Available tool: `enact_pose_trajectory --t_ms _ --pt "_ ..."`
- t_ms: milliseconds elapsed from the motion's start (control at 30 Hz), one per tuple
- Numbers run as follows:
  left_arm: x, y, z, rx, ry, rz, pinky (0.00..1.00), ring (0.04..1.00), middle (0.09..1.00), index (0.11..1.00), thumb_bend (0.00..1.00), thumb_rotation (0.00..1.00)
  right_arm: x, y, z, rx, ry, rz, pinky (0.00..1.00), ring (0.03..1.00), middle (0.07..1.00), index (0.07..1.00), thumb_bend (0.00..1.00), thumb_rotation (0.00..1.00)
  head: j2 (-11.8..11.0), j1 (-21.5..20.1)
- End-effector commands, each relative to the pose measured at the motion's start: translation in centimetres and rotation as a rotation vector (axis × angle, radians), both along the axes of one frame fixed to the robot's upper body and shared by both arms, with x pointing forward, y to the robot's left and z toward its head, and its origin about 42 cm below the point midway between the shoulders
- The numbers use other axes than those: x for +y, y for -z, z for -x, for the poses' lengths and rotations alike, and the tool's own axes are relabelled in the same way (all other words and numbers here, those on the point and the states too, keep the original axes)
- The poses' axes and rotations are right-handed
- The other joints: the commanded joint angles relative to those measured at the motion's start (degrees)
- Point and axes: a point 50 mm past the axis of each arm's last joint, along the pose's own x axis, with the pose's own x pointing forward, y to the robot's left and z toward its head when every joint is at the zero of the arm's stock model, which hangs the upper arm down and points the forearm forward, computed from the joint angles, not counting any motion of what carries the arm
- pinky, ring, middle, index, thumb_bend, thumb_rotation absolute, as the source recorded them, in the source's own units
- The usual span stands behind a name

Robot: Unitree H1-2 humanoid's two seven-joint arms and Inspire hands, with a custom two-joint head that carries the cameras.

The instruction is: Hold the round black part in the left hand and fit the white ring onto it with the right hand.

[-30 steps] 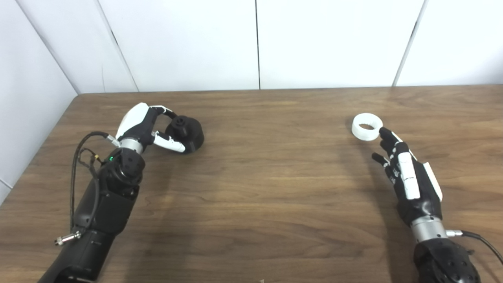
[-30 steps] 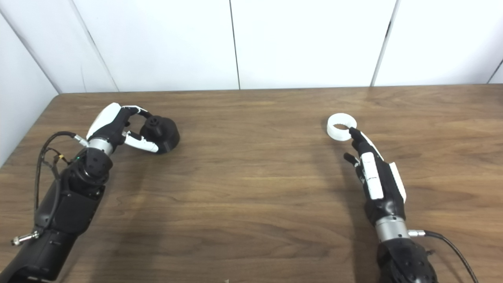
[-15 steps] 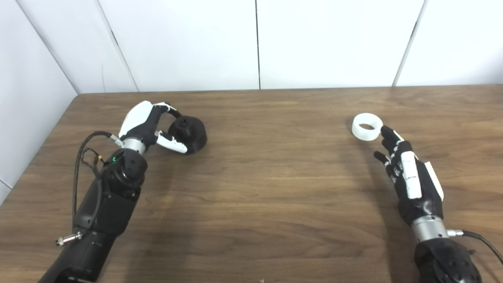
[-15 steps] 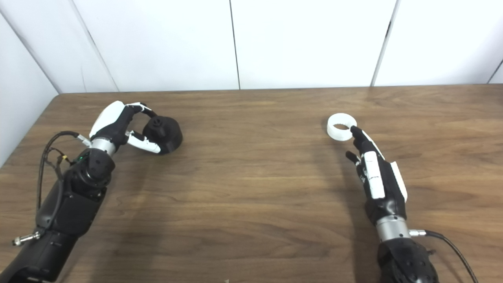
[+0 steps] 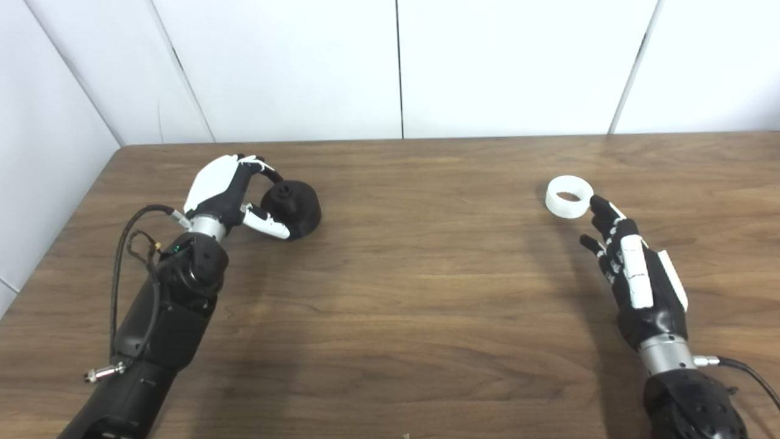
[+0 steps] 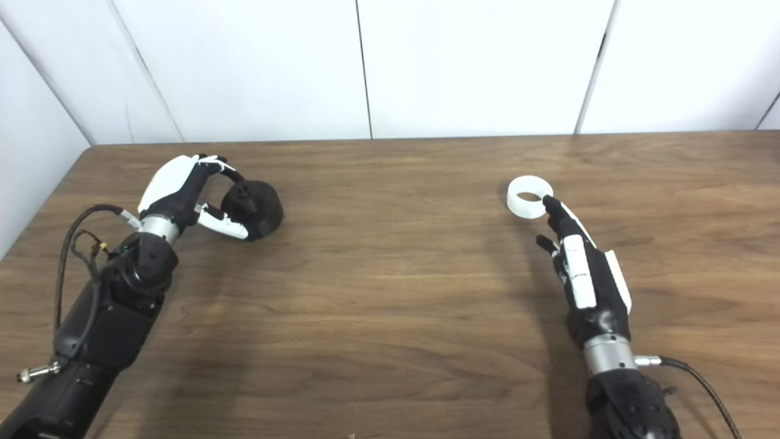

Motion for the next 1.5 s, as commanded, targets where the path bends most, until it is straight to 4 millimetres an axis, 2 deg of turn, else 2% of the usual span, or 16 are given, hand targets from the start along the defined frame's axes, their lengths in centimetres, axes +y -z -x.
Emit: enact_pose_trajectory --t_ms 0,500,767,933,1467 --pt "0.6 -1.5 -0.1 -0.049 0.008 -0.048 1.0 0.996 0.913 0.594 0.91 0.12 0.3 -2.2 -0.6 -0.101 -0.018 0.003 0.91 0.979 0.947 0.888 0.55 0.94 0.06 0.01" --pt "-0.6 0.3 1.7 -0.003 0.039 -0.03 1.0 0.991 0.922 0.58 0.93 0.15 0.4 -2.5 -0.5 -0.104 -0.019 -0.012 0.94 0.987 0.944 0.886 0.55 0.94 0.67 -0.33" --pt "-1.6 0.9 3.0 0.021 0.067 -0.01 1.0 1.0 0.937 0.584 0.92 0.16 0.6 -2.6 -0.6 -0.103 -0.018 -0.012 0.92 0.982 0.944 0.887 0.55 0.94 0.99 -0.43" --pt "-2.3 1.0 4.0 0.033 0.093 0.005 1.0 1.0 0.94 0.596 0.9 0.13 0.6 -2.7 -0.5 -0.104 -0.021 -0.003 0.92 0.989 0.947 0.89 0.55 0.96 1.39 -0.39" --pt "-5.2 0.6 6.9 0.072 0.185 0.032 0.96 1.0 0.957 0.609 0.9 0.15 1.2 -2.9 -0.4 -0.091 -0.021 -0.012 0.93 0.989 0.946 0.889 0.55 0.95 2.26 -0.63"
